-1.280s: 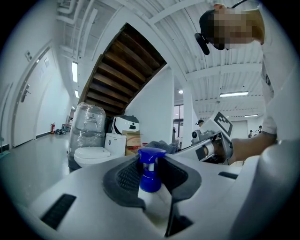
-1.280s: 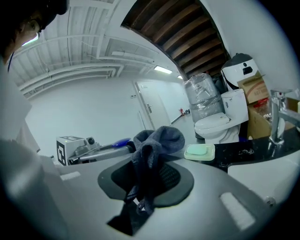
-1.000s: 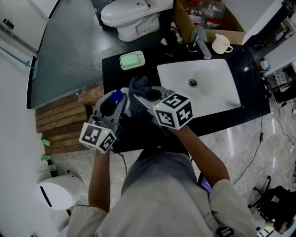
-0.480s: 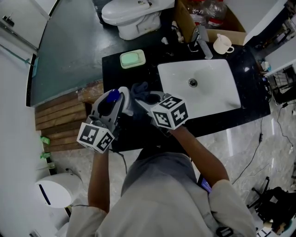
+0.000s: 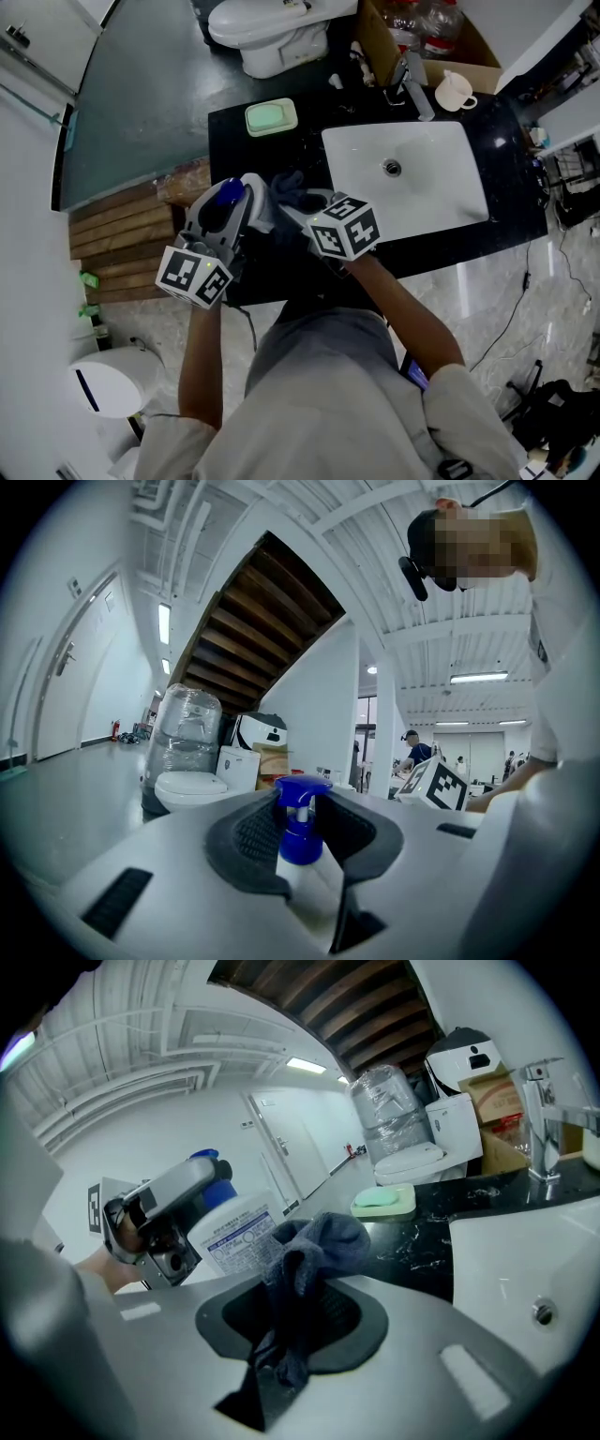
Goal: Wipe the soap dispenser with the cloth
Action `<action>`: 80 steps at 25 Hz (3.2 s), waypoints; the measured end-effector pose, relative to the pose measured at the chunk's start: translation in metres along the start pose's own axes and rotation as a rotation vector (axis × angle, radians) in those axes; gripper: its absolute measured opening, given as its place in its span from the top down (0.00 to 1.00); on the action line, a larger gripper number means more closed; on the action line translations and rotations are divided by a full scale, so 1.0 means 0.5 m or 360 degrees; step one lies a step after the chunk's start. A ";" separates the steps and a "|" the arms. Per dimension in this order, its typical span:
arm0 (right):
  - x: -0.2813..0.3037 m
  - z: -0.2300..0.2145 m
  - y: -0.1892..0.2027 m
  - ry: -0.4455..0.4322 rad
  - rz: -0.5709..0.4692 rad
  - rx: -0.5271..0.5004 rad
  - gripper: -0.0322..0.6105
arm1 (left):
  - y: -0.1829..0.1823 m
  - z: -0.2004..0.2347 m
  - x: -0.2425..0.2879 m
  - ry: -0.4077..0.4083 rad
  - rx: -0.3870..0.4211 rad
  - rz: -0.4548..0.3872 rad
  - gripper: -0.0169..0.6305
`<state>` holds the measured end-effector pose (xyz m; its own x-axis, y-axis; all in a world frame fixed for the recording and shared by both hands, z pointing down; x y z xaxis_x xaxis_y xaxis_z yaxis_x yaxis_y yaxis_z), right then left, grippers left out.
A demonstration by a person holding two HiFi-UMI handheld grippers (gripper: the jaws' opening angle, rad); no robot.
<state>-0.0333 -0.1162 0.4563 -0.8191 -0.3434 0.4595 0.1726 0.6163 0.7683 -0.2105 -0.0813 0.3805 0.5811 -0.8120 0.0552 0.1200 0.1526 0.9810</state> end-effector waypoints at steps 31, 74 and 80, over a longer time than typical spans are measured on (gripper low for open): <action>-0.054 0.039 -0.009 -0.0354 0.0019 0.0288 0.84 | 0.006 -0.025 0.012 0.0048 0.0116 -0.0019 0.83; -0.253 0.200 -0.013 0.0133 -0.0435 -0.0515 0.84 | -0.015 -0.147 -0.158 -0.0091 -0.0032 -0.0097 0.90; -0.315 0.244 0.003 0.0164 -0.0505 -0.0532 0.84 | -0.020 -0.214 -0.187 -0.0084 -0.0045 -0.0134 0.96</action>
<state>0.0294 0.0252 0.3307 -0.8042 -0.5570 0.2074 0.1029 0.2131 0.9716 -0.1799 0.0534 0.3455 0.5251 -0.8509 -0.0166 0.1894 0.0978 0.9770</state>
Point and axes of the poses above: the fingertips, and each gripper's own axes: x forward along the fingers, z to its left, y out of its underside, the point moved 9 cm from there along -x, backward along the fingers
